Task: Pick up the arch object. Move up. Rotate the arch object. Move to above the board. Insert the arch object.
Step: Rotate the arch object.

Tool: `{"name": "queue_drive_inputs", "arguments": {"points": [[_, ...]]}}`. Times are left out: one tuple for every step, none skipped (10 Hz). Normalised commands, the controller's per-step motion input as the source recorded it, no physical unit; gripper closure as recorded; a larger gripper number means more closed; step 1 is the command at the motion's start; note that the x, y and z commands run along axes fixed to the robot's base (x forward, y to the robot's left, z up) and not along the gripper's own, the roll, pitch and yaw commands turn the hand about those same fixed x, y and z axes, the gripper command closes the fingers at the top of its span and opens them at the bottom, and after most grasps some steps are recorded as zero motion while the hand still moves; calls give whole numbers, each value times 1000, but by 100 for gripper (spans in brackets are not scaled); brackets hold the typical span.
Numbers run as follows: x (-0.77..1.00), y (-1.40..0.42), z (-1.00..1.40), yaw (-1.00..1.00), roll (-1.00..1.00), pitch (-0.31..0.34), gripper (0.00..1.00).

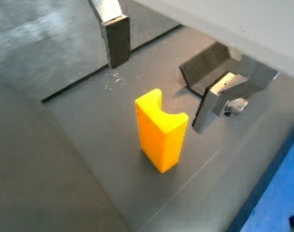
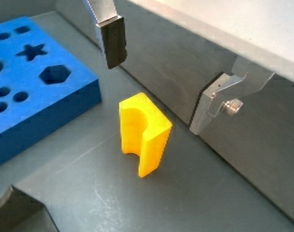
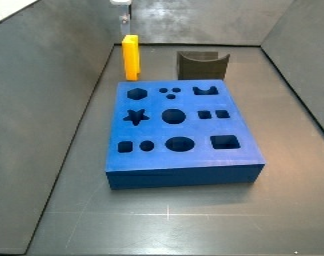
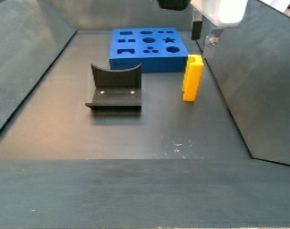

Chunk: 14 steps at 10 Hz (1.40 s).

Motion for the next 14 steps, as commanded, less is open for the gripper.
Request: {"name": "queue_drive_inputs", "arguments": {"points": [[24,12,-48,-238,-34,-21,0],[0,0,-1000,0,0,0,0],[10,0,-1000,40,0,-13,0],[13,-1,-1000,41,-2,-20,0],[17,-5,-1000,35,-8,-34,0],[19,-9,-1000,29,-13,-40,0],[17,-10,-913,25,-19,-44,0],[16,-11,-809,23,-24,-46,0],[18,-12,-671,22,-32,-50,0],[18,-12,-571,22,-37,-50,0],[21,-11,-437,21,-45,-50,0],[23,-10,-342,18,-50,-47,0],[26,-9,-253,18,-56,-45,0],[0,0,0,0,0,0,100]]}}
